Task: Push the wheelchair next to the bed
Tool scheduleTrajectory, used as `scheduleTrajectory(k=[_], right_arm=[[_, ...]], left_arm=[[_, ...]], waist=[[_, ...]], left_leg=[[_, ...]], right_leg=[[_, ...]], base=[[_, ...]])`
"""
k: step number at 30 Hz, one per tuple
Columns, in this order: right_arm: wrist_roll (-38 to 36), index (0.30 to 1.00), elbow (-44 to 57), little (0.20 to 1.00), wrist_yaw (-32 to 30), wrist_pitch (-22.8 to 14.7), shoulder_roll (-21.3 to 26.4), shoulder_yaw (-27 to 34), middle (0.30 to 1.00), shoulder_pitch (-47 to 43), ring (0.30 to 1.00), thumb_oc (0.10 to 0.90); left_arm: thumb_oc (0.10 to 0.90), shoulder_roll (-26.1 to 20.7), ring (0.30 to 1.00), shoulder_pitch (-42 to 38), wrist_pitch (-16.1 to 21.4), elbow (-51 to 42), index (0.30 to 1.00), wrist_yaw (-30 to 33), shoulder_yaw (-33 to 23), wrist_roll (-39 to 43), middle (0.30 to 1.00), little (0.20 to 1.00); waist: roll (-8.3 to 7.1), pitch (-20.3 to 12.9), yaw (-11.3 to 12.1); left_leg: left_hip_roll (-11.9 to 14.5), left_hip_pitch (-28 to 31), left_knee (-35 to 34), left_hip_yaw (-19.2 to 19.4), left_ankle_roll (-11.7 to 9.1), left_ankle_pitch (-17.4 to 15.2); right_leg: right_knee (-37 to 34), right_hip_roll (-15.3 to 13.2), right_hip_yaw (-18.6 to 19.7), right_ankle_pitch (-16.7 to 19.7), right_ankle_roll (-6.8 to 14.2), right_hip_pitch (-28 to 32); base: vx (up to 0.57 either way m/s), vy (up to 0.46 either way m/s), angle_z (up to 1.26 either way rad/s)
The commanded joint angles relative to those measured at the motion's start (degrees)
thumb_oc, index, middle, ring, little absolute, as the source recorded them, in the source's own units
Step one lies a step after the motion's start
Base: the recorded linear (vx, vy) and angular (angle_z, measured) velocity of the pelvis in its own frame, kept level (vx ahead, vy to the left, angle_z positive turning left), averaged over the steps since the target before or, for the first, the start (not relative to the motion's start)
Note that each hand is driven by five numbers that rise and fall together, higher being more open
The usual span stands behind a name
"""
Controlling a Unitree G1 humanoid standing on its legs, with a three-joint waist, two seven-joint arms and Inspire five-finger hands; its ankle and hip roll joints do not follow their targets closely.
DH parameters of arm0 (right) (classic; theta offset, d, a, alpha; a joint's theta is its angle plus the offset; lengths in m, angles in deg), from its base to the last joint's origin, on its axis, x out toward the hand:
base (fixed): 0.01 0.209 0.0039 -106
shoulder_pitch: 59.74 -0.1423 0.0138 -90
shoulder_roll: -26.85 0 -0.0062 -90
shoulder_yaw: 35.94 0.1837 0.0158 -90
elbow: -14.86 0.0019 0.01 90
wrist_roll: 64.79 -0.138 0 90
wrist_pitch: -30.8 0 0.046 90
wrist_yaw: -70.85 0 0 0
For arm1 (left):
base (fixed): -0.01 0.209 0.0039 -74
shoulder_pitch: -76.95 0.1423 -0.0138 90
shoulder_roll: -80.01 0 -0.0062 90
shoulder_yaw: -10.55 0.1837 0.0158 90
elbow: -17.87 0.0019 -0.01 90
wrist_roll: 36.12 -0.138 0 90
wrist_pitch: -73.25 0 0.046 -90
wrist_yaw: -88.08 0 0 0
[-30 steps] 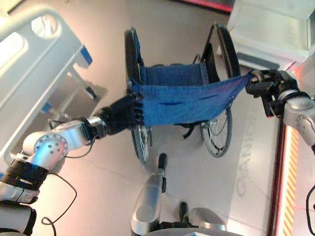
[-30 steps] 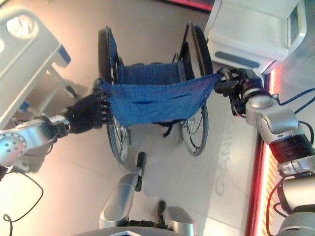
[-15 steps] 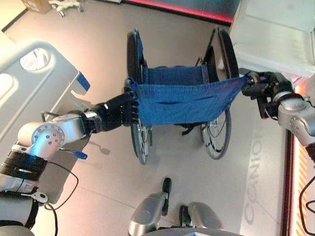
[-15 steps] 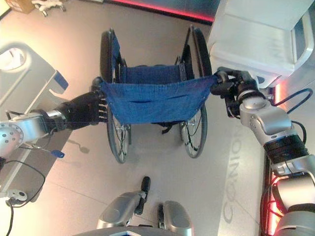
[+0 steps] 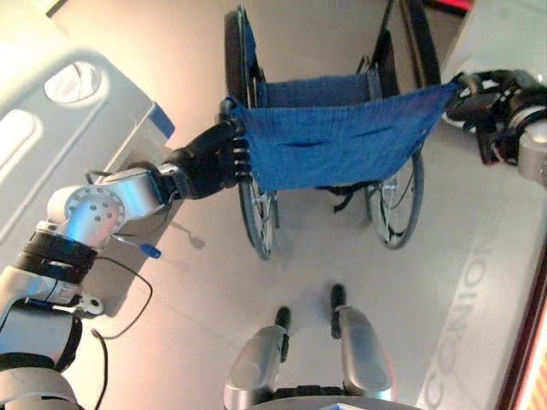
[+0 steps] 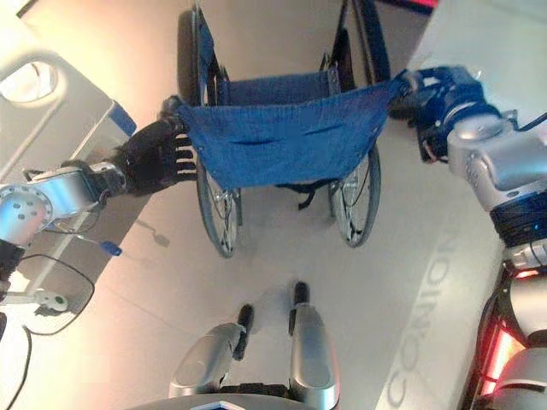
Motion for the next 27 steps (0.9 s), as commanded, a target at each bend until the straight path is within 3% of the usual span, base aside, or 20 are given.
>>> scheduleTrajectory(k=[1, 4, 5, 7, 8, 12, 15, 16, 18, 21, 22, 23, 24, 26, 27], right_arm=[[-9.12, 0.3, 12.12, 0.3, 5.98, -4.48, -2.6, 0.26, 0.3, -2.65, 0.3, 0.4], [-8.54, 0.3, 13.57, 0.3, 4.06, -3.65, -4.98, 1.75, 0.3, -0.31, 0.3, 0.4], [-7.35, 0.3, 13.98, 0.3, 3.07, -3.3, -7.11, 2.12, 0.3, 0.39, 0.3, 0.4], [-6.28, 0.3, 13.13, 0.3, 2.9, -3.93, -8.43, 1.93, 0.3, 0.95, 0.3, 0.4], [-5.27, 0.3, 11.79, 0.3, 3.16, -5.22, -9.48, 1.51, 0.3, 1.49, 0.3, 0.4], [-1.88, 0.3, 8.5, 0.3, 4.92, -9.06, -11.98, 1.24, 0.3, 4.52, 0.3, 0.4], [-0.88, 0.3, 7.48, 0.3, 6.1, -9.3, -12.69, 1.45, 0.3, 5.43, 0.3, 0.4], [-0.47, 0.3, 6.44, 0.3, 6.86, -9.16, -13.31, 1.32, 0.3, 5.01, 0.3, 0.4], [0.04, 0.3, 5.24, 0.3, 7.36, -9.46, -14.32, 1.26, 0.3, 4.74, 0.3, 0.4], [-0.84, 0.3, 5.37, 0.3, 6.37, -8.55, -15.57, 1.95, 0.3, 5.6, 0.3, 0.4], [-1.79, 0.3, 6.55, 0.3, 5.45, -7.17, -15.84, 1.88, 0.3, 5.78, 0.3, 0.4], [-1.87, 0.3, 6.65, 0.3, 5.33, -7.11, -15.82, 1.89, 0.3, 5.8, 0.3, 0.4], [-2.58, 0.3, 7.72, 0.3, 4.49, -6.66, -15.73, 1.68, 0.3, 5.94, 0.3, 0.4], [-2.88, 0.3, 8.96, 0.3, 3.62, -5.57, -15.48, 1.92, 0.3, 5.91, 0.3, 0.4], [-2.81, 0.3, 8.85, 0.3, 4.0, -5.4, -14.68, 1.86, 0.3, 5.3, 0.3, 0.4]], left_arm=[[0.4, -3.68, 0.3, 6.06, 4.37, -4.71, 0.3, -1.48, -12.05, -0.76, 0.3, 0.3], [0.4, -3.48, 0.3, 8.83, 3.73, -6.9, 0.3, -1.76, -13.53, -2.8, 0.3, 0.3], [0.4, -3.4, 0.3, 9.94, 3.91, -7.71, 0.3, -1.14, -13.97, -3.29, 0.3, 0.3], [0.4, -2.96, 0.3, 11.35, 4.47, -8.28, 0.3, -0.76, -14.41, -3.8, 0.3, 0.3], [0.4, -2.5, 0.3, 12.53, 5.27, -8.48, 0.3, -0.58, -14.65, -4.34, 0.3, 0.3], [0.4, -2.12, 0.3, 16.07, 7.53, -9.4, 0.3, 0.23, -15.79, -4.25, 0.3, 0.3], [0.4, -1.74, 0.3, 16.68, 6.45, -9.46, 0.3, -0.11, -16.96, -4.76, 0.3, 0.3], [0.4, -1.67, 0.3, 16.15, 5.24, -9.15, 0.3, -0.29, -17.39, -5.01, 0.3, 0.3], [0.4, -1.55, 0.3, 14.86, 4.22, -8.21, 0.3, -0.72, -17.07, -5.56, 0.3, 0.3], [0.4, -1.19, 0.3, 13.21, 0.67, -6.43, 0.3, -1.11, -17.11, -7.23, 0.3, 0.3], [0.4, -1.33, 0.3, 12.64, -0.42, -5.49, 0.3, -1.27, -17.33, -7.69, 0.3, 0.3], [0.4, -1.34, 0.3, 12.58, -0.44, -5.45, 0.3, -1.27, -17.3, -7.67, 0.3, 0.3], [0.4, -1.77, 0.3, 12.19, -0.51, -5.59, 0.3, -0.87, -17.2, -6.89, 0.3, 0.3], [0.4, -3.07, 0.3, 11.24, -0.65, -5.56, 0.3, -1.13, -16.71, -5.3, 0.3, 0.3], [0.4, -4.19, 0.3, 10.16, -0.32, -5.3, 0.3, -1.25, -15.71, -3.72, 0.3, 0.3]], waist=[[-4.67, -8.34, 1.86], [-4.24, -8.38, 4.22], [-3.08, -8.69, 5.57], [-2.13, -8.44, 7.26], [-0.98, -8.27, 8.65], [0.8, -8.74, 12.0], [1.05, -10.32, 12.92], [0.64, -11.63, 13.07], [0.05, -13.41, 13.52], [-1.94, -15.55, 14.35], [-2.17, -16.68, 14.44], [-2.19, -16.76, 14.44], [-2.27, -17.11, 14.07], [-2.15, -17.72, 12.95], [-2.0, -17.7, 11.93]], left_leg=[[-1.18, -2.43, 20.39, 2.83, 5.04, 12.67], [-2.96, -3.6, 9.44, 3.3, 6.07, 12.44], [-2.34, -3.84, -3.58, 5.24, 5.66, 14.98], [-1.82, -3.53, -14.48, 7.61, 4.7, 18.26], [-1.71, -3.77, -22.58, 9.3, 3.63, 21.56], [-1.59, -4.49, -37.89, 12.11, 2.79, 25.74], [-1.47, -3.87, -37.85, 14.46, 3.18, 25.18], [-1.66, -2.41, -38.71, 15.11, 4.86, 21.12], [-2.48, -1.11, -35.56, 14.39, 6.43, 18.76], [-4.11, -0.52, -31.05, 15.79, 9.65, 14.4], [-4.11, 1.52, -31.56, 15.69, 10.66, 13.52], [-4.13, 1.37, -31.55, 15.71, 10.71, 13.54], [-4.34, 2.56, -32.03, 15.03, 10.74, 13.35], [-4.98, 3.11, -31.14, 14.08, 10.19, 12.89], [-5.87, 2.64, -29.44, 13.32, 9.44, 12.78]], right_leg=[[-16.32, 0.48, 2.18, 12.34, 1.89, 8.74], [-16.05, 3.27, 3.29, 10.4, 1.99, 13.03], [-16.33, 5.62, 3.25, 8.53, 1.87, 15.73], [-17.15, 7.59, 3.54, 6.84, 1.31, 19.11], [-17.84, 9.57, 3.55, 5.58, 0.8, 21.64], [-18.56, 12.62, 4.84, 1.95, 0.11, 27.88], [-17.38, 13.64, 5.15, -1.19, -0.38, 30.01], [-16.26, 13.18, 4.93, -2.55, -0.09, 30.17], [-13.13, 13.43, 4.91, -4.38, 0.35, 30.52], [0.29, 12.28, 2.9, 2.0, 4.73, 29.1], [8.76, 12.52, 2.42, 10.74, 8.93, 25.66], [9.06, 12.5, 2.42, 10.67, 9.0, 25.38], [10.92, 12.44, 2.75, 13.27, 10.15, 23.22], [6.3, 10.19, 3.05, 10.62, 9.1, 21.4], [-1.76, 8.44, 3.05, 5.52, 6.68, 21.25]], base=[[0.53, -0.195, -0.23], [0.59, -0.14, -0.14], [0.57, -0.057, -0.1], [0.59, -0.037, -0.05], [0.6, -0.03, -0.05], [0.64, -0.012, -0.37], [0.58, 0.038, -0.29], [0.57, 0.085, -0.18], [0.55, 0.079, -0.04], [0.59, 0.077, 0.08], [0.47, 0.062, -0.19], [0.51, 0.048, -0.15], [0.35, 0.016, 0.03], [0.43, 0.006, 0.15], [0.29, -0.029, 0.27]])
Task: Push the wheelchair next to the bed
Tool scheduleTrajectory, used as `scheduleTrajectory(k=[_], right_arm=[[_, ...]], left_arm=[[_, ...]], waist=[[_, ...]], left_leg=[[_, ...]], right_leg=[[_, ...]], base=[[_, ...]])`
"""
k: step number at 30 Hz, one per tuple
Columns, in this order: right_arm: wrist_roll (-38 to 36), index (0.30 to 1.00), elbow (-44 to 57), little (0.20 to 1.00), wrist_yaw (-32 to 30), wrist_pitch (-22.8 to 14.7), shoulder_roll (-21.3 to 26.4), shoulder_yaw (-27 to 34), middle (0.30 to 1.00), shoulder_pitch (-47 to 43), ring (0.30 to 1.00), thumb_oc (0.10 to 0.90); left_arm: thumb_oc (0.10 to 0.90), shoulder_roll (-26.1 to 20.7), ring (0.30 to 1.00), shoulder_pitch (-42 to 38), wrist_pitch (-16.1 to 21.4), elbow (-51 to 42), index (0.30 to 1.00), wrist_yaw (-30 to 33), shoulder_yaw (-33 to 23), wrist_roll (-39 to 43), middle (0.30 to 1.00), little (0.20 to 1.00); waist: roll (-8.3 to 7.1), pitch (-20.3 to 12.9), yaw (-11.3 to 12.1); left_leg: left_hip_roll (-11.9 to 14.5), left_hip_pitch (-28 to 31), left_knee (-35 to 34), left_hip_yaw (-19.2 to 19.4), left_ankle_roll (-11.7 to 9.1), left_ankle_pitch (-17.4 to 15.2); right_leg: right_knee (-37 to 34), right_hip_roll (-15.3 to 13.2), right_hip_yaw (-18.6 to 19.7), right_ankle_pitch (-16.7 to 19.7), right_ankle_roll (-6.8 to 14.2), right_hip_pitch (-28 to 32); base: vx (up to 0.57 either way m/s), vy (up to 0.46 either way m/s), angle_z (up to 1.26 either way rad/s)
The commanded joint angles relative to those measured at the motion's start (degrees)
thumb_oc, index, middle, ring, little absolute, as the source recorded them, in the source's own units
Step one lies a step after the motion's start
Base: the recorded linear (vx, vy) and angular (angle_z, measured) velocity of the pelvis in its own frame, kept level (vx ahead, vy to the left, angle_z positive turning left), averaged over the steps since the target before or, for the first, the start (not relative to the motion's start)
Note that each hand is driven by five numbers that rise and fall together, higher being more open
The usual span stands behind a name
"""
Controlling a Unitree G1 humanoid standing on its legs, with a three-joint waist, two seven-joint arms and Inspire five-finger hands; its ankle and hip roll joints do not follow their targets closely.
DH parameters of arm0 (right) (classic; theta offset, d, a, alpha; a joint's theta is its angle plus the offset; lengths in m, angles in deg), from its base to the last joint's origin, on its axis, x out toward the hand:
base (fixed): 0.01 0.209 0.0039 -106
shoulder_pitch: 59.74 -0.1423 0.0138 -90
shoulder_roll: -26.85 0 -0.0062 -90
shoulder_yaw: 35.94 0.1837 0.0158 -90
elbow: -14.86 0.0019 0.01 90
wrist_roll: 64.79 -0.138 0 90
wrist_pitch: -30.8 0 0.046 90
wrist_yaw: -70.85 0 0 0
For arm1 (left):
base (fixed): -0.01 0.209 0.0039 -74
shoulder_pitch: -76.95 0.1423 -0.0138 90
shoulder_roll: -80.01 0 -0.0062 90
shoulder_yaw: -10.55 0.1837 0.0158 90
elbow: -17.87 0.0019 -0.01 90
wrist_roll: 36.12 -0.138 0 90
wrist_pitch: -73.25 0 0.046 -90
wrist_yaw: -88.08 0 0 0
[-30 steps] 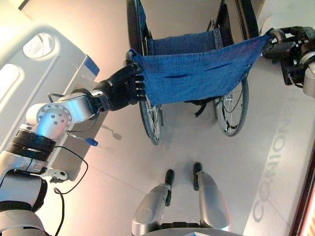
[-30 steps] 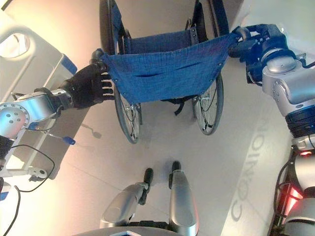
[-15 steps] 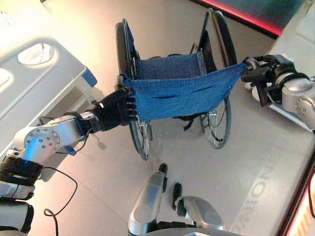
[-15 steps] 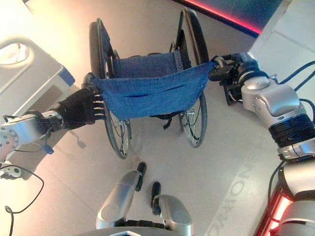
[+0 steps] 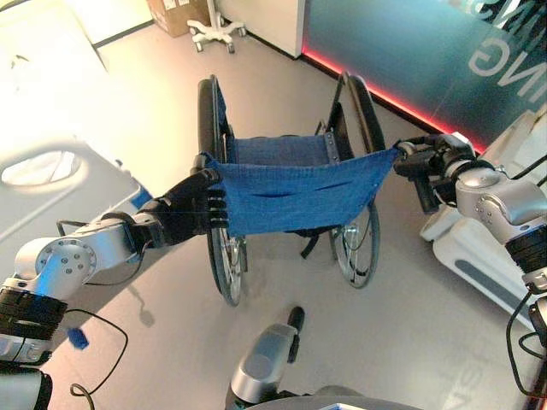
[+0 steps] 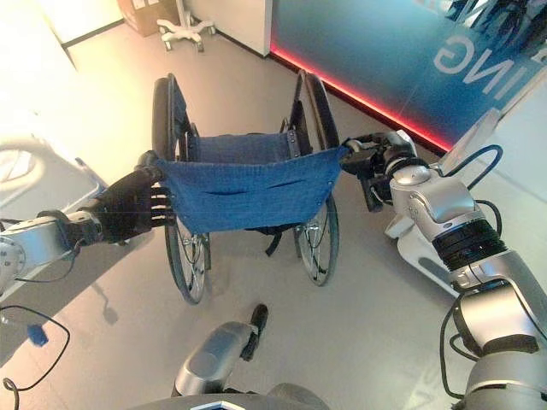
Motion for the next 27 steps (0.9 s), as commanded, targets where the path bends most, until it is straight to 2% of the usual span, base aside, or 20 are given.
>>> scheduleTrajectory(k=[1, 2, 3, 4, 5, 6, 7, 8, 9, 11, 13, 14, 15, 16, 17, 18, 20, 22, 24, 27], right_arm=[[-3.58, 0.3, 7.59, 0.3, 4.96, -6.68, -2.79, 1.26, 0.3, -4.51, 0.3, 0.4], [-2.9, 0.3, 6.02, 0.3, 6.59, -7.84, -1.74, 0.54, 0.3, -6.64, 0.3, 0.4], [-2.68, 0.3, 5.58, 0.3, 7.02, -8.23, -1.53, 0.32, 0.3, -7.19, 0.3, 0.4], [-2.5, 0.3, 3.99, 0.3, 8.09, -9.71, -0.51, -0.68, 0.3, -9.6, 0.3, 0.4], [-2.52, 0.3, 3.42, 0.3, 8.52, -10.19, -0.21, -1.03, 0.3, -10.41, 0.3, 0.4], [-2.78, 0.3, 2.25, 0.3, 8.85, -11.41, 0.82, -2.27, 0.3, -13.42, 0.3, 0.4], [-2.83, 0.3, 2.05, 0.3, 8.86, -11.73, 1.1, -2.7, 0.3, -14.41, 0.3, 0.4], [-3.59, 0.3, 1.66, 0.3, 8.97, -12.0, 1.78, -3.75, 0.3, -17.44, 0.3, 0.4], [-4.51, 0.3, 2.08, 0.3, 8.58, -11.38, 1.95, -4.3, 0.3, -19.51, 0.3, 0.4], [-5.82, 0.3, 3.93, 0.3, 7.17, -9.0, 1.9, -3.59, 0.3, -20.8, 0.3, 0.4], [-7.49, 0.3, 4.61, 0.3, 6.46, -7.79, 2.16, -3.23, 0.3, -21.68, 0.3, 0.4], [-9.2, 0.3, 5.05, 0.3, 5.72, -7.14, 2.48, -3.69, 0.3, -22.42, 0.3, 0.4], [-9.37, 0.3, 5.13, 0.3, 5.61, -7.03, 2.5, -3.72, 0.3, -22.47, 0.3, 0.4], [-9.85, 0.3, 5.34, 0.3, 5.56, -6.42, 2.67, -3.51, 0.3, -22.59, 0.3, 0.4], [-11.16, 0.3, 6.37, 0.3, 5.08, -5.7, 3.28, -3.76, 0.3, -22.47, 0.3, 0.4], [-12.29, 0.3, 8.99, 0.3, 3.7, -5.35, 3.94, -4.17, 0.3, -21.2, 0.3, 0.4], [-12.51, 0.3, 10.51, 0.3, 3.19, -5.78, 4.21, -4.56, 0.3, -19.92, 0.3, 0.4], [-12.77, 0.3, 13.09, 0.3, 2.15, -5.32, 4.05, -3.94, 0.3, -16.94, 0.3, 0.4], [-11.52, 0.3, 14.01, 0.3, 2.5, -3.86, 3.13, -3.0, 0.3, -15.06, 0.3, 0.4], [-9.71, 0.3, 15.05, 0.3, 1.25, -1.71, 0.98, -2.95, 0.3, -14.26, 0.3, 0.4]], left_arm=[[0.4, -0.94, 0.3, -10.24, 6.17, 2.59, 0.3, -0.83, -3.81, 2.87, 0.3, 0.3], [0.4, -1.31, 0.3, -12.08, 8.07, 3.17, 0.3, -0.47, -1.96, 4.25, 0.3, 0.3], [0.4, -1.29, 0.3, -12.58, 8.54, 3.33, 0.3, -0.35, -1.52, 4.49, 0.3, 0.3], [0.4, -1.07, 0.3, -14.54, 10.29, 3.86, 0.3, -0.02, -0.02, 5.08, 0.3, 0.3], [0.4, -0.97, 0.3, -15.34, 10.69, 4.18, 0.3, 0.04, 0.5, 5.18, 0.3, 0.3], [0.4, -0.2, 0.3, -18.24, 12.59, 5.05, 0.3, 0.62, 2.5, 5.3, 0.3, 0.3], [0.4, 0.03, 0.3, -19.11, 13.07, 5.27, 0.3, 0.91, 3.0, 5.24, 0.3, 0.3], [0.4, 0.15, 0.3, -21.37, 14.2, 5.84, 0.3, 1.82, 4.24, 5.28, 0.3, 0.3], [0.4, -0.27, 0.3, -22.8, 14.68, 6.22, 0.3, 2.66, 4.9, 5.64, 0.3, 0.3], [0.4, -1.19, 0.3, -23.58, 14.15, 6.34, 0.3, 3.09, 4.89, 5.9, 0.3, 0.3], [0.4, -2.03, 0.3, -24.21, 13.19, 6.68, 0.3, 3.27, 4.44, 6.06, 0.3, 0.3], [0.4, -2.28, 0.3, -24.13, 12.97, 6.97, 0.3, 2.95, 4.28, 6.08, 0.3, 0.3], [0.4, -2.3, 0.3, -24.09, 12.95, 6.95, 0.3, 2.98, 4.24, 6.11, 0.3, 0.3], [0.4, -2.31, 0.3, -23.34, 13.03, 6.91, 0.3, 2.65, 3.94, 6.05, 0.3, 0.3], [0.4, -2.65, 0.3, -21.18, 13.55, 6.17, 0.3, 2.48, 2.63, 6.05, 0.3, 0.3], [0.4, -2.78, 0.3, -17.8, 14.1, 4.45, 0.3, 3.27, 0.32, 6.44, 0.3, 0.3], [0.4, -2.68, 0.3, -14.83, 14.29, 3.54, 0.3, 3.33, -1.78, 6.61, 0.3, 0.3], [0.4, -1.52, 0.3, -8.18, 13.54, 1.11, 0.3, 2.34, -6.5, 5.4, 0.3, 0.3], [0.4, -0.17, 0.3, -5.55, 12.6, 0.42, 0.3, 1.75, -8.3, 4.36, 0.3, 0.3], [0.4, 1.0, 0.3, -3.47, 11.83, -0.4, 0.3, 0.98, -9.1, 3.09, 0.3, 0.3]], waist=[[0.95, -9.23, -5.4], [1.62, -8.12, -6.26], [1.66, -7.77, -6.46], [1.69, -6.19, -7.17], [1.83, -5.72, -7.38], [1.88, -3.59, -8.4], [1.85, -2.82, -8.75], [1.55, -0.84, -10.04], [1.63, 0.74, -11.24], [1.13, 1.9, -12.18], [0.69, 1.93, -12.3], [-0.02, 1.6, -12.04], [0.0, 1.57, -12.11], [-0.6, 1.24, -11.82], [-1.06, 0.7, -11.84], [-1.9, 0.7, -11.44], [-2.71, 0.42, -11.55], [-3.63, -0.1, -10.84], [-3.52, -0.69, -9.92], [-2.76, -1.35, -8.15]], left_leg=[[-1.52, -5.24, 2.42, -4.19, -7.33, 2.7], [-1.69, -7.5, 6.13, -5.41, -8.81, 4.16], [-1.79, -7.91, 6.89, -5.61, -8.96, 4.17], [-2.14, -8.73, 8.7, -6.29, -9.08, 3.29], [-2.18, -8.98, 9.22, -6.58, -9.12, 3.0], [-2.3, -9.41, 11.58, -7.48, -9.41, 1.48], [-2.26, -9.45, 12.3, -7.72, -9.55, 0.76], [-1.97, -8.06, 13.81, -8.62, -9.71, -2.92], [-1.45, -6.1, 14.74, -9.73, -9.32, -7.19], [-0.65, -3.24, 15.26, -11.26, -8.64, -11.1], [1.04, -1.94, 16.2, -12.06, -8.58, -11.54], [2.39, -1.68, 18.08, -12.73, -8.96, -10.53], [2.58, -1.7, 18.27, -12.87, -9.05, -10.49], [3.5, -1.69, 20.25, -13.41, -9.32, -9.46], [5.27, -2.36, 23.55, -14.25, -9.79, -7.21], [7.05, -3.54, 32.12, -14.85, -10.38, -3.77], [7.04, -4.93, 37.38, -15.04, -10.73, -1.04], [5.49, -8.24, 48.54, -15.45, -10.58, 1.99], [4.37, -9.43, 45.68, -15.09, -9.58, 0.97], [2.99, -8.24, 32.86, -12.7, -9.37, 1.61]], right_leg=[[-30.19, 1.46, -1.29, 11.78, -2.78, 1.74], [-37.72, 0.67, -0.37, 9.3, -5.22, 2.18], [-39.18, 0.2, -0.23, 9.79, -5.38, 2.04], [-43.16, -2.12, 0.04, 12.65, -5.22, 0.52], [-43.75, -2.47, -0.03, 13.24, -5.18, 0.29], [-47.53, -5.49, 0.21, 17.02, -3.89, -2.31], [-48.3, -6.67, 0.29, 18.55, -3.22, -3.4], [-50.84, -10.93, 0.9, 22.98, -0.2, -7.76], [-51.12, -13.18, 1.85, 25.62, 1.9, -10.86], [-49.06, -14.74, 2.51, 27.78, 3.1, -15.31], [-46.8, -13.77, 1.19, 26.3, 3.0, -15.7], [-44.71, -13.31, 0.2, 26.0, 2.57, -15.59], [-44.4, -13.2, 0.0, 25.83, 2.47, -15.57], [-43.05, -12.88, -0.31, 25.48, 2.02, -15.18], [-40.53, -11.36, -1.17, 23.74, 0.48, -14.91], [-39.76, -9.55, -2.43, 21.92, -1.98, -13.61], [-39.79, -8.84, -3.18, 21.12, -3.44, -12.82], [-39.43, -6.42, -4.29, 19.59, -6.09, -9.5], [-39.7, -4.74, -4.12, 18.6, -6.38, -6.7], [-40.09, -2.54, -3.44, 16.55, -6.2, -2.79]], base=[[0.3, -0.091, 0.48], [0.14, -0.091, 0.51], [0.1, -0.131, 0.58], [0.03, -0.094, 0.39], [-0.01, -0.184, 0.6], [0.0, -0.187, 0.62], [0.11, -0.378, 0.87], [0.31, -0.448, 0.89], [0.43, -0.505, 0.77], [0.51, -0.444, 0.58], [0.5, -0.433, 0.27], [0.34, -0.3, 0.24], [0.39, -0.343, 0.38], [0.34, -0.319, 0.65], [0.51, -0.53, 0.84], [0.46, -0.507, 0.75], [0.35, -0.359, 0.22], [0.51, -0.34, -0.37], [0.55, -0.196, -0.17], [0.45, -0.079, 0.24]])
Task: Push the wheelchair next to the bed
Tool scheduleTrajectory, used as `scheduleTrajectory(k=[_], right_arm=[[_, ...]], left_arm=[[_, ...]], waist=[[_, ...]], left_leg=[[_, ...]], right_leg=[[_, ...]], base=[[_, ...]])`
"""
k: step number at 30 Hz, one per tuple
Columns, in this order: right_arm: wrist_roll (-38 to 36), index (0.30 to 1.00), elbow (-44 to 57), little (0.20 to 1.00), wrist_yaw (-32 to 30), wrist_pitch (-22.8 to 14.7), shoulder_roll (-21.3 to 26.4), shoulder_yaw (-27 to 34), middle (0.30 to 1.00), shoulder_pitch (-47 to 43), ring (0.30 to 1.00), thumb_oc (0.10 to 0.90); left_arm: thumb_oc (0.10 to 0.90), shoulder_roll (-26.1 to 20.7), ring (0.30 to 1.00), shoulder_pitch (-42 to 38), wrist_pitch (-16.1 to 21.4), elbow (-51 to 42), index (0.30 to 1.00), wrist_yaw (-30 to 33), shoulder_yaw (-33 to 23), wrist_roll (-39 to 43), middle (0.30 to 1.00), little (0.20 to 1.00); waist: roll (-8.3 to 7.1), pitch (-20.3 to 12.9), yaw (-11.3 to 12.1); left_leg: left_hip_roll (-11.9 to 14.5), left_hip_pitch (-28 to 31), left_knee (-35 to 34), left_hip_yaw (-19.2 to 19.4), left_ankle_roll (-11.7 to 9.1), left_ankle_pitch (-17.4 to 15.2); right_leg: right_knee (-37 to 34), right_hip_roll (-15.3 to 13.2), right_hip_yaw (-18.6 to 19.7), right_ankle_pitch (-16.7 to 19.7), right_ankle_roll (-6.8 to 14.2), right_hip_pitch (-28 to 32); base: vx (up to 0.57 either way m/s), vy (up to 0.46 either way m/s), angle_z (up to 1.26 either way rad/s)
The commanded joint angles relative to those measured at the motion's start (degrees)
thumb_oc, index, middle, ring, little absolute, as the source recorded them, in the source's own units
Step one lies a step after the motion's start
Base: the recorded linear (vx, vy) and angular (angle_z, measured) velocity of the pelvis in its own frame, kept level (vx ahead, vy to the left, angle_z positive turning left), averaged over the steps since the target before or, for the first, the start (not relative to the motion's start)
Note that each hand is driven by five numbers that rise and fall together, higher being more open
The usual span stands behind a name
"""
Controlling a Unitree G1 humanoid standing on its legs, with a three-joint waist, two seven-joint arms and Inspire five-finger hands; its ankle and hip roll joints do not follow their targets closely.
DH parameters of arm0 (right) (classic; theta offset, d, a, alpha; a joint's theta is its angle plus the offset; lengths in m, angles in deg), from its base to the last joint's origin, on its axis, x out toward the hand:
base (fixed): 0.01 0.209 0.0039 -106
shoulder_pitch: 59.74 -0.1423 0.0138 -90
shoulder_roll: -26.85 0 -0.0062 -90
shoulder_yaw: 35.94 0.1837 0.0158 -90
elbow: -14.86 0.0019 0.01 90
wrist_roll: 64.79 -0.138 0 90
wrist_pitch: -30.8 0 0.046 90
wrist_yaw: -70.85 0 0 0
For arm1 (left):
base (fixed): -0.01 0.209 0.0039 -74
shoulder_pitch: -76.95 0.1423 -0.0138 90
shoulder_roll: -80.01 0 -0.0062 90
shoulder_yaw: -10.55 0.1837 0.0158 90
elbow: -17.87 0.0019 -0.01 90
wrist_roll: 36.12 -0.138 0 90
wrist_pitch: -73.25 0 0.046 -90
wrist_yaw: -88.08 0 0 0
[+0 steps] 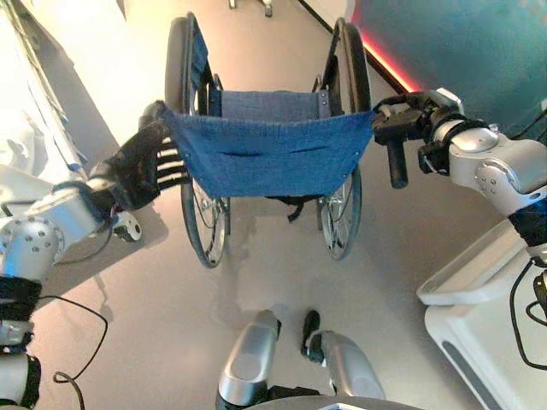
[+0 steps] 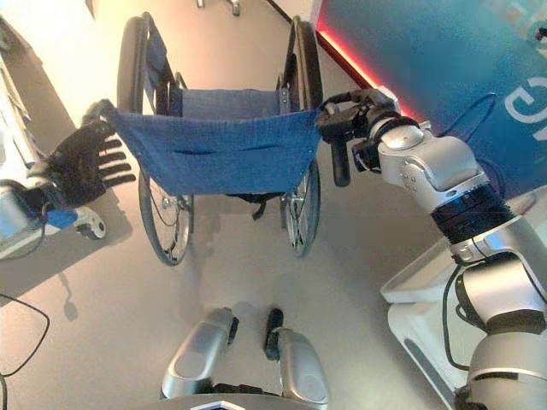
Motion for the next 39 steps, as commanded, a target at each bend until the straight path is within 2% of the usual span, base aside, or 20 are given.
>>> scheduleTrajectory(k=[1, 3, 7, 9, 11, 12, 14, 17, 18, 21, 22, 25, 26, 27, 29, 30, 33, 34, 36, 39], right_arm=[[-2.24, 0.3, 12.84, 0.3, 2.21, -3.27, 0.22, 3.14, 0.3, -2.62, 0.3, 0.4], [-0.48, 0.3, 11.03, 0.3, 2.43, -4.71, -1.52, 2.45, 0.3, -2.24, 0.3, 0.4], [3.54, 0.3, 7.17, 0.3, 3.26, -8.97, -3.75, 2.2, 0.3, 1.39, 0.3, 0.4], [4.55, 0.3, 5.99, 0.3, 2.96, -9.81, -4.51, 3.01, 0.3, 3.46, 0.3, 0.4], [5.4, 0.3, 3.08, 0.3, 3.72, -10.44, -5.86, 3.36, 0.3, 3.93, 0.3, 0.4], [5.4, 0.3, 2.22, 0.3, 4.0, -10.72, -6.29, 3.38, 0.3, 3.82, 0.3, 0.4], [4.38, 0.3, -0.31, 0.3, 5.19, -11.18, -7.93, 3.18, 0.3, 2.88, 0.3, 0.4], [3.86, 0.3, 0.29, 0.3, 4.54, -10.7, -8.11, 3.58, 0.3, 3.48, 0.3, 0.4], [3.46, 0.3, 0.6, 0.3, 4.12, -10.36, -7.92, 3.91, 0.3, 3.42, 0.3, 0.4], [1.12, 0.3, 2.21, 0.3, 2.32, -9.37, -6.44, 4.05, 0.3, 2.72, 0.3, 0.4], [0.88, 0.3, 2.45, 0.3, 2.21, -9.15, -6.14, 4.19, 0.3, 2.67, 0.3, 0.4], [1.63, 0.3, 2.45, 0.3, 3.82, -9.08, -3.86, 4.12, 0.3, 1.91, 0.3, 0.4], [2.3, 0.3, 1.84, 0.3, 5.07, -10.3, -2.59, 3.84, 0.3, 1.49, 0.3, 0.4], [2.5, 0.3, 1.49, 0.3, 5.53, -10.81, -2.11, 3.7, 0.3, 1.18, 0.3, 0.4], [2.81, 0.3, -0.43, 0.3, 7.17, -12.96, -0.23, 2.92, 0.3, -0.67, 0.3, 0.4], [2.74, 0.3, -1.31, 0.3, 7.96, -13.81, 0.97, 2.56, 0.3, -1.84, 0.3, 0.4], [1.93, 0.3, -3.06, 0.3, 9.13, -14.37, 2.69, 1.42, 0.3, -6.61, 0.3, 0.4], [1.29, 0.3, -2.49, 0.3, 8.57, -13.25, 2.79, 1.41, 0.3, -8.64, 0.3, 0.4], [0.21, 0.3, -0.72, 0.3, 7.3, -10.79, 2.76, 2.11, 0.3, -9.47, 0.3, 0.4], [-2.6, 0.3, 0.36, 0.3, 5.34, -8.84, 3.67, 1.71, 0.3, -10.81, 0.3, 0.4]], left_arm=[[0.4, 3.14, 0.3, -1.54, 3.02, -6.58, 0.3, -3.51, -4.24, 0.15, 0.3, 0.3], [0.4, 4.31, 0.3, -0.44, 3.93, -7.31, 0.3, -3.81, -3.33, -0.91, 0.3, 0.3], [0.4, 6.58, 0.3, 0.36, 6.1, -9.29, 0.3, -4.03, -0.61, -2.81, 0.3, 0.3], [0.4, 7.45, 0.3, -0.49, 5.61, -10.25, 0.3, -3.27, 0.51, -3.11, 0.3, 0.3], [0.4, 7.95, 0.3, -2.49, 3.81, -9.5, 0.3, -2.84, 1.57, -3.79, 0.3, 0.3], [0.4, 7.9, 0.3, -3.13, 3.38, -9.26, 0.3, -2.57, 1.75, -4.01, 0.3, 0.3], [0.4, 7.45, 0.3, -5.64, 1.37, -7.76, 0.3, -0.96, 1.62, -3.49, 0.3, 0.3], [0.4, 6.99, 0.3, -6.75, -0.53, -5.68, 0.3, -1.89, 0.31, -3.93, 0.3, 0.3], [0.4, 6.57, 0.3, -6.69, -1.23, -5.32, 0.3, -2.68, 0.03, -4.2, 0.3, 0.3], [0.4, 5.42, 0.3, -7.13, -1.71, -4.78, 0.3, -3.92, 0.77, -3.39, 0.3, 0.3], [0.4, 5.18, 0.3, -7.25, -1.61, -4.74, 0.3, -4.08, 1.0, -3.12, 0.3, 0.3], [0.4, 2.64, 0.3, -8.75, 0.44, -4.5, 0.3, -3.93, 2.7, 0.59, 0.3, 0.3], [0.4, 1.67, 0.3, -9.97, 2.08, -4.25, 0.3, -3.37, 3.73, 2.49, 0.3, 0.3], [0.4, 1.39, 0.3, -10.49, 2.66, -4.18, 0.3, -3.1, 4.12, 3.22, 0.3, 0.3], [0.4, 1.15, 0.3, -13.27, 4.94, -3.9, 0.3, -2.27, 6.3, 4.95, 0.3, 0.3], [0.4, 1.25, 0.3, -14.72, 5.74, -3.76, 0.3, -1.98, 7.19, 5.49, 0.3, 0.3], [0.4, 1.76, 0.3, -18.92, 6.7, -2.9, 0.3, -1.08, 9.0, 5.47, 0.3, 0.3], [0.4, 1.67, 0.3, -20.73, 6.57, -2.29, 0.3, -0.78, 9.66, 5.69, 0.3, 0.3], [0.4, 1.23, 0.3, -21.83, 5.67, -2.19, 0.3, -0.81, 10.57, 5.88, 0.3, 0.3], [0.4, 0.79, 0.3, -22.39, 3.98, -2.07, 0.3, -2.94, 11.01, 4.81, 0.3, 0.3]], waist=[[1.33, -7.91, -3.07], [3.24, -7.73, -1.43], [5.34, -6.86, 0.73], [5.91, -7.27, 1.29], [5.65, -8.71, 1.77], [5.34, -9.22, 1.94], [3.57, -12.28, 3.15], [1.69, -14.01, 4.15], [1.5, -14.23, 4.06], [0.54, -14.96, 2.82], [0.46, -15.13, 2.49], [1.4, -15.24, 0.93], [2.3, -14.74, 0.2], [2.63, -14.44, 0.04], [3.46, -12.2, -1.16], [3.68, -10.93, -1.85], [3.48, -8.01, -4.15], [3.33, -6.55, -5.85], [2.98, -5.59, -7.45], [2.16, -5.55, -8.19]], left_leg=[[1.78, 0.38, -17.88, 2.99, 0.9, 9.43], [1.74, -0.19, -31.95, 7.55, -0.91, 14.05], [1.31, -1.81, -46.56, 18.97, -2.0, 19.75], [1.09, -1.9, -49.5, 23.79, -1.73, 19.85], [0.06, -0.91, -48.91, 24.89, -0.43, 17.96], [-0.47, -0.51, -48.8, 24.37, 0.2, 16.92], [-2.5, 2.27, -49.69, 22.13, 4.11, 11.48], [-3.22, 2.78, -46.11, 21.86, 7.91, 7.09], [-3.03, 3.6, -45.7, 21.48, 8.03, 6.71], [-3.54, 4.45, -44.04, 19.73, 7.82, 5.86], [-3.71, 4.49, -43.8, 19.25, 7.65, 5.84], [-4.13, 3.56, -42.01, 17.43, 6.28, 5.81], [-3.6, 2.39, -40.07, 16.25, 4.85, 6.0], [-3.33, 1.82, -39.27, 15.9, 4.3, 6.21], [-2.77, -0.33, -35.48, 13.9, 2.46, 7.74], [-2.69, -0.85, -34.05, 12.43, 1.89, 7.79], [-2.41, 1.34, -32.54, 8.89, 1.42, 2.75], [-1.93, 4.09, -31.85, 7.21, 1.69, -1.65], [-1.25, 7.5, -30.77, 5.49, 2.25, -5.76], [0.61, 9.48, -27.78, 3.35, 2.47, -6.37]], right_leg=[[-8.41, 2.07, -5.77, 7.03, 4.15, 7.42], [-9.6, 5.46, -5.48, 4.83, 3.33, 11.23], [-11.99, 9.31, -6.14, 2.94, 2.68, 17.41], [-11.28, 10.63, -8.05, 1.0, 2.36, 18.99], [-9.38, 11.68, -9.57, -2.08, 1.59, 19.85], [-8.31, 11.72, -9.79, -3.19, 1.51, 20.03], [-2.38, 11.05, -10.46, -3.47, 3.15, 20.16], [10.83, 9.82, -10.87, 6.4, 8.81, 17.6], [15.83, 10.09, -10.63, 10.5, 11.31, 15.76], [19.33, 10.4, -7.33, 17.16, 14.35, 11.95], [18.64, 9.88, -6.7, 16.96, 14.16, 11.57], [7.41, 5.27, -5.64, 9.07, 10.4, 11.6], [-1.24, 3.33, -6.42, 3.7, 7.5, 11.53], [-3.84, 2.71, -6.42, 2.46, 6.78, 11.37], [-11.15, -0.07, -5.93, 3.62, 5.79, 10.1], [-14.12, -1.99, -5.36, 6.26, 6.19, 8.7], [-19.57, -7.99, -4.17, 14.96, 10.17, 3.14], [-20.33, -10.44, -2.67, 17.82, 12.75, -0.97], [-19.79, -11.3, -1.27, 19.83, 14.04, -4.38], [-15.58, -9.94, -1.11, 18.3, 13.37, -5.44]], base=[[0.52, -0.061, 0.42], [0.55, -0.062, 0.3], [0.54, -0.083, -0.09], [0.5, -0.065, -0.17], [0.57, -0.052, 0.0], [0.73, -0.023, 0.19], [0.61, 0.016, 0.0], [0.4, 0.039, -0.28], [0.39, 0.037, 0.13], [0.35, 0.004, 0.33], [0.35, -0.011, 0.1], [0.24, -0.026, 0.18], [0.15, -0.067, 0.32], [0.14, -0.121, 0.41], [0.11, -0.13, 0.42], [0.14, -0.19, 0.63], [0.25, -0.322, 0.69], [0.42, -0.383, 0.41], [0.56, -0.389, 0.67], [0.54, -0.406, 0.73]])
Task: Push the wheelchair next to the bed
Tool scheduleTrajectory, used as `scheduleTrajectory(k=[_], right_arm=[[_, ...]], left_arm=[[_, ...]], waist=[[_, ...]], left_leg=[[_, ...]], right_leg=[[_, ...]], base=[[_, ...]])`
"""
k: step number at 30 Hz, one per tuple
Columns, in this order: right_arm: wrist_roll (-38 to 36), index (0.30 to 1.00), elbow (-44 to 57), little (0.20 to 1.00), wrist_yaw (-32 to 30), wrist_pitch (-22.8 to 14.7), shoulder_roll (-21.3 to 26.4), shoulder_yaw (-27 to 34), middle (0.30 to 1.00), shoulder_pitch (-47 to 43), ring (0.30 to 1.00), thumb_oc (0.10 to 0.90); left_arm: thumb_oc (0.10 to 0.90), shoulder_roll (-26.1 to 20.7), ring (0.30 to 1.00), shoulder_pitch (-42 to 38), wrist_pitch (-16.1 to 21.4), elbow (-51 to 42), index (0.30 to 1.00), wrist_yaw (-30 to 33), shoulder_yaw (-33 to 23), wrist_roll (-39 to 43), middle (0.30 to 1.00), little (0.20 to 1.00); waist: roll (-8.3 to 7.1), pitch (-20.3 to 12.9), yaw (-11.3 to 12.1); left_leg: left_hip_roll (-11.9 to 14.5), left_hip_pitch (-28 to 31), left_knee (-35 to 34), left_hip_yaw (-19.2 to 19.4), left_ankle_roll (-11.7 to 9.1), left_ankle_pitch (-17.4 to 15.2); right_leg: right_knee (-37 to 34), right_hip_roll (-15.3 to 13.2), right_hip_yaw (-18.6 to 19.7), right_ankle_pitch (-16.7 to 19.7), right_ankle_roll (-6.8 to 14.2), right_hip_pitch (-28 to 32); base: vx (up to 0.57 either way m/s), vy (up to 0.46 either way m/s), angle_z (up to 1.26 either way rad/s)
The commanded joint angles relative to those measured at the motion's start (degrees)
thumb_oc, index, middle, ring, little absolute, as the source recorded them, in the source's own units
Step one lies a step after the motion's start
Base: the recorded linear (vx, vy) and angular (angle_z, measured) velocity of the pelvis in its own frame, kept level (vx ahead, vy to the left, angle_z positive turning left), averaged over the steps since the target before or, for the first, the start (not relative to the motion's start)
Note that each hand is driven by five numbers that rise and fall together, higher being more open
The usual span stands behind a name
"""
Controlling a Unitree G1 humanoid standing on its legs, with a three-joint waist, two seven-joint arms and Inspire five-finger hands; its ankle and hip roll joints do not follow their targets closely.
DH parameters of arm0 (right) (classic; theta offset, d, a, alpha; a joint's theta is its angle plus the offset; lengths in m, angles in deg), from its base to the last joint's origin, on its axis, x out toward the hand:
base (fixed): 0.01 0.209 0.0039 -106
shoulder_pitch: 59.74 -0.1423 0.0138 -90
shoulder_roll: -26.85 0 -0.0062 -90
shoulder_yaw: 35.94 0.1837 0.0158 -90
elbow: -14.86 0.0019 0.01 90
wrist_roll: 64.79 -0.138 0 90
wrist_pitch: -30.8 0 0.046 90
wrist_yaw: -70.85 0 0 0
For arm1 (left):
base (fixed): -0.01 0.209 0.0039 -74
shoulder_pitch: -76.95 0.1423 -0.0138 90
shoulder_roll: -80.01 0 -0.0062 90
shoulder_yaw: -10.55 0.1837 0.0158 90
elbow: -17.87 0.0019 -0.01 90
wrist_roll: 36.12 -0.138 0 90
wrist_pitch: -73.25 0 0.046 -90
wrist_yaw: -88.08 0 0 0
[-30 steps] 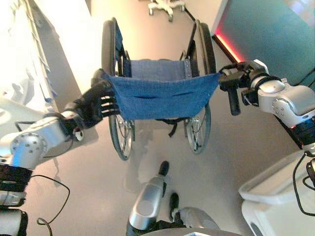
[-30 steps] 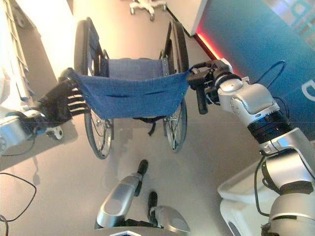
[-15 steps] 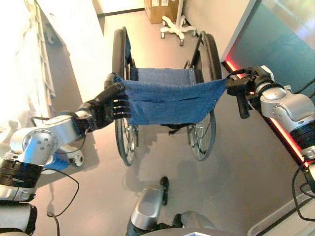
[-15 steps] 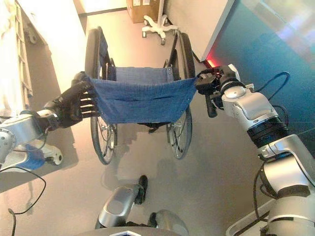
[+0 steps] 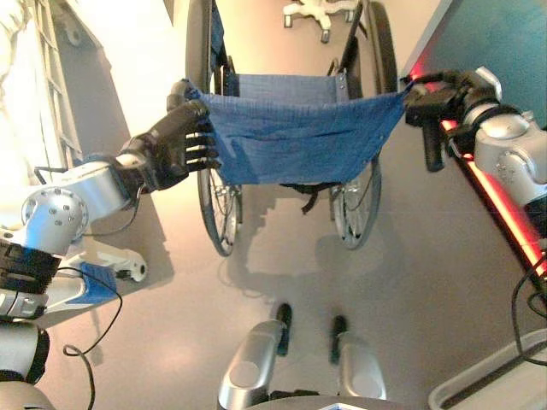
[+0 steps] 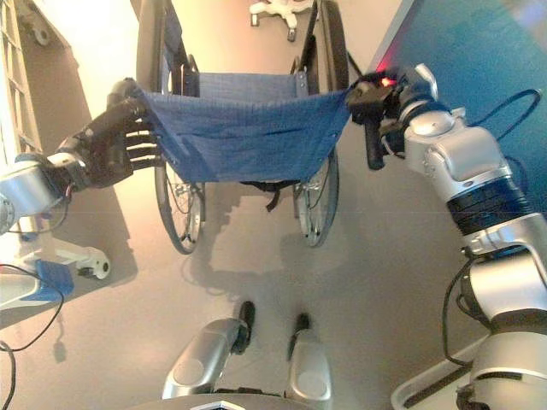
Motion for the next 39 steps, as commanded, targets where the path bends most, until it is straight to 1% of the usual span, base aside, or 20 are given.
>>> scheduleTrajectory(k=[1, 2, 3, 5, 6, 9, 11, 14, 17, 21, 24, 26, 28, 29, 31, 34, 35, 36, 38, 39], right_arm=[[-7.27, 0.3, 6.6, 0.3, 4.28, -5.1, 0.03, -2.64, 0.3, -8.88, 0.3, 0.4], [-7.24, 0.3, 6.08, 0.3, 4.96, -4.97, -0.11, -2.77, 0.3, -9.32, 0.3, 0.4], [-7.23, 0.3, 6.14, 0.3, 4.92, -4.88, -0.09, -2.82, 0.3, -9.32, 0.3, 0.4], [-7.68, 0.3, 9.12, 0.3, 3.99, -4.3, 0.59, -3.47, 0.3, -8.12, 0.3, 0.4], [-7.82, 0.3, 10.39, 0.3, 3.39, -4.38, 0.67, -3.72, 0.3, -7.38, 0.3, 0.4], [-9.11, 0.3, 12.75, 0.3, 1.54, -3.44, 0.25, -3.6, 0.3, -6.53, 0.3, 0.4], [-8.8, 0.3, 13.53, 0.3, 1.28, -2.22, -0.09, -2.83, 0.3, -5.52, 0.3, 0.4], [-7.87, 0.3, 14.46, 0.3, -0.1, -1.94, -1.06, -2.36, 0.3, -3.64, 0.3, 0.4], [-5.88, 0.3, 12.02, 0.3, -0.03, -3.77, -2.72, -2.81, 0.3, -3.49, 0.3, 0.4], [-2.52, 0.3, 9.21, 0.3, -0.09, -7.53, -4.99, -3.02, 0.3, -0.52, 0.3, 0.4], [-1.23, 0.3, 7.21, 0.3, 0.33, -8.5, -6.06, -2.77, 0.3, 0.96, 0.3, 0.4], [0.01, 0.3, 4.3, 0.3, 1.62, -8.84, -6.68, -2.86, 0.3, 1.49, 0.3, 0.4], [0.07, 0.3, 2.6, 0.3, 2.38, -9.23, -7.27, -3.13, 0.3, 1.07, 0.3, 0.4], [0.35, 0.3, 1.08, 0.3, 3.18, -9.32, -7.99, -3.21, 0.3, 0.38, 0.3, 0.4], [0.69, 0.3, 0.26, 0.3, 3.99, -9.15, -8.32, -3.0, 0.3, -0.08, 0.3, 0.4], [0.86, 0.3, -0.12, 0.3, 4.4, -9.17, -8.17, -2.59, 0.3, -0.07, 0.3, 0.4], [0.51, 0.3, -0.36, 0.3, 4.23, -9.44, -8.14, -2.77, 0.3, -0.59, 0.3, 0.4], [-0.16, 0.3, 0.06, 0.3, 3.6, -9.56, -7.69, -3.17, 0.3, -1.32, 0.3, 0.4], [-0.6, 0.3, 0.54, 0.3, 3.51, -9.78, -7.28, -3.28, 0.3, -1.58, 0.3, 0.4], [-0.99, 0.3, 1.26, 0.3, 3.64, -9.12, -6.66, -2.91, 0.3, -1.7, 0.3, 0.4]], left_arm=[[0.4, -0.19, 0.3, -5.79, 5.16, -3.08, 0.3, -2.97, -2.4, 2.07, 0.3, 0.3], [0.4, 0.25, 0.3, -4.71, 5.4, -3.7, 0.3, -2.86, -2.59, 2.22, 0.3, 0.3], [0.4, 0.24, 0.3, -4.42, 5.48, -3.87, 0.3, -2.98, -2.71, 2.22, 0.3, 0.3], [0.4, -0.09, 0.3, -0.13, 6.4, -7.38, 0.3, -0.79, -5.03, 3.35, 0.3, 0.3], [0.4, 0.02, 0.3, 1.7, 6.54, -8.49, 0.3, -0.23, -6.28, 3.51, 0.3, 0.3], [0.4, 0.4, 0.3, 7.07, 5.51, -10.67, 0.3, -0.69, -10.45, 3.97, 0.3, 0.3], [0.4, 1.36, 0.3, 8.83, 4.37, -11.3, 0.3, -1.69, -11.98, 2.75, 0.3, 0.3], [0.4, 1.39, 0.3, 11.78, 4.14, -14.3, 0.3, -1.97, -12.65, 1.77, 0.3, 0.3], [0.4, 2.75, 0.3, 12.81, 5.38, -15.02, 0.3, -2.05, -11.83, -0.52, 0.3, 0.3], [0.4, 5.32, 0.3, 13.04, 7.69, -14.03, 0.3, -2.41, -10.11, -3.19, 0.3, 0.3], [0.4, 6.18, 0.3, 13.09, 7.75, -13.97, 0.3, -3.15, -9.51, -3.82, 0.3, 0.3], [0.4, 7.19, 0.3, 12.13, 6.2, -13.29, 0.3, -3.21, -8.67, -4.4, 0.3, 0.3], [0.4, 7.31, 0.3, 11.45, 5.31, -12.91, 0.3, -2.89, -8.56, -4.62, 0.3, 0.3], [0.4, 7.34, 0.3, 10.46, 4.7, -11.87, 0.3, -3.25, -8.43, -4.92, 0.3, 0.3], [0.4, 7.07, 0.3, 9.14, 3.82, -10.65, 0.3, -3.29, -8.3, -4.26, 0.3, 0.3], [0.4, 6.36, 0.3, 8.52, 2.05, -9.6, 0.3, -4.29, -8.81, -4.02, 0.3, 0.3], [0.4, 5.76, 0.3, 8.1, 1.26, -8.97, 0.3, -5.53, -8.84, -4.63, 0.3, 0.3], [0.4, 4.78, 0.3, 7.65, 0.99, -8.84, 0.3, -6.14, -8.76, -4.31, 0.3, 0.3], [0.4, 4.27, 0.3, 7.49, 1.04, -8.84, 0.3, -6.33, -8.92, -3.98, 0.3, 0.3], [0.4, 3.9, 0.3, 7.34, 0.47, -9.06, 0.3, -6.48, -9.24, -3.2, 0.3, 0.3]], waist=[[-3.02, -5.79, 0.08], [-3.48, -6.39, 0.4], [-3.47, -6.46, 0.33], [-4.47, -6.88, 0.9], [-4.73, -6.99, 1.06], [-5.63, -6.95, 2.21], [-5.81, -6.99, 3.04], [-5.08, -7.79, 4.58], [-3.04, -7.59, 6.12], [-1.02, -7.08, 8.01], [-0.2, -7.65, 8.96], [-0.41, -9.52, 9.39], [-1.15, -10.53, 9.63], [-1.74, -11.8, 10.03], [-2.66, -12.63, 10.44], [-3.35, -13.25, 11.06], [-3.99, -13.54, 11.36], [-4.6, -13.75, 11.48], [-4.79, -13.88, 11.43], [-4.99, -13.98, 10.91]], left_leg=[[4.59, 1.5, 5.8, -0.67, -7.66, -0.91], [6.19, 1.69, 7.64, -1.41, -8.27, 0.8], [6.39, 1.51, 8.14, -1.62, -8.4, 1.2], [8.55, -1.03, 16.95, -2.97, -9.46, 7.14], [8.91, -1.8, 20.27, -3.17, -9.63, 8.59], [7.91, -5.62, 31.94, -3.92, -9.58, 11.3], [7.04, -7.69, 32.47, -4.32, -9.11, 11.11], [5.65, -6.13, 17.16, -2.57, -8.73, 11.31], [4.91, -5.11, -0.1, 1.88, -10.28, 15.79], [4.59, -9.07, -11.14, 9.83, -11.82, 22.31], [4.37, -9.56, -14.87, 13.14, -12.31, 25.09], [4.2, -9.22, -14.7, 16.98, -11.57, 24.2], [3.49, -8.03, -15.34, 17.26, -10.0, 20.9], [2.81, -6.97, -15.4, 17.17, -8.45, 18.27], [1.87, -7.2, -12.55, 17.13, -6.61, 14.87], [1.31, -7.04, -11.12, 17.31, -4.88, 12.81], [0.69, -6.47, -11.21, 17.62, -3.63, 11.83], [0.27, -5.67, -11.53, 18.04, -2.5, 10.94], [0.39, -5.14, -11.64, 18.07, -2.02, 10.47], [0.21, -4.23, -11.29, 16.93, -2.17, 10.33]], right_leg=[[-17.79, 3.07, -2.4, 23.29, -1.99, 4.59], [-15.76, 3.73, -3.67, 22.37, -2.96, 5.5], [-15.49, 3.92, -3.72, 22.14, -3.16, 5.55], [-13.96, 5.69, -5.38, 19.84, -6.18, 6.97], [-13.75, 6.46, -5.86, 19.03, -7.24, 7.66], [-12.64, 8.81, -6.95, 17.27, -9.97, 10.12], [-12.56, 10.21, -6.78, 16.59, -10.52, 12.09], [-13.75, 12.85, -6.29, 15.08, -10.12, 15.44], [-15.49, 15.98, -6.61, 12.75, -10.64, 19.23], [-18.09, 19.87, -7.46, 11.13, -11.8, 23.94], [-18.44, 21.64, -8.01, 9.57, -12.38, 26.54], [-18.46, 22.66, -9.36, 7.62, -13.09, 28.42], [-17.96, 22.46, -9.56, 6.56, -13.01, 28.73], [-16.8, 22.65, -9.78, 5.02, -13.09, 28.88], [-14.45, 22.41, -10.41, 2.84, -12.86, 29.15], [-10.22, 22.32, -11.19, 2.32, -12.14, 28.75], [-6.06, 21.84, -11.64, 4.94, -10.24, 27.77], [-0.18, 21.4, -11.89, 9.76, -7.35, 25.81], [5.33, 21.67, -11.49, 13.59, -5.34, 23.93], [9.46, 21.57, -9.66, 18.69, -2.85, 21.35]], base=[[0.37, -0.326, 0.63], [0.28, -0.249, 0.66], [0.31, -0.299, 0.76], [0.33, -0.338, 0.68], [0.34, -0.314, 0.55], [0.31, -0.264, 0.07], [0.37, -0.205, -0.07], [0.34, -0.088, 0.14], [0.29, -0.042, 0.22], [0.29, -0.092, 0.08], [0.39, -0.076, 0.06], [0.5, -0.043, 0.0], [0.42, -0.001, 0.19], [0.43, 0.008, 0.21], [0.4, -0.007, -0.05], [0.27, 0.008, -0.14], [0.25, 0.049, 0.0], [0.28, 0.056, 0.12], [0.22, 0.043, 0.23], [0.24, 0.033, 0.36]])
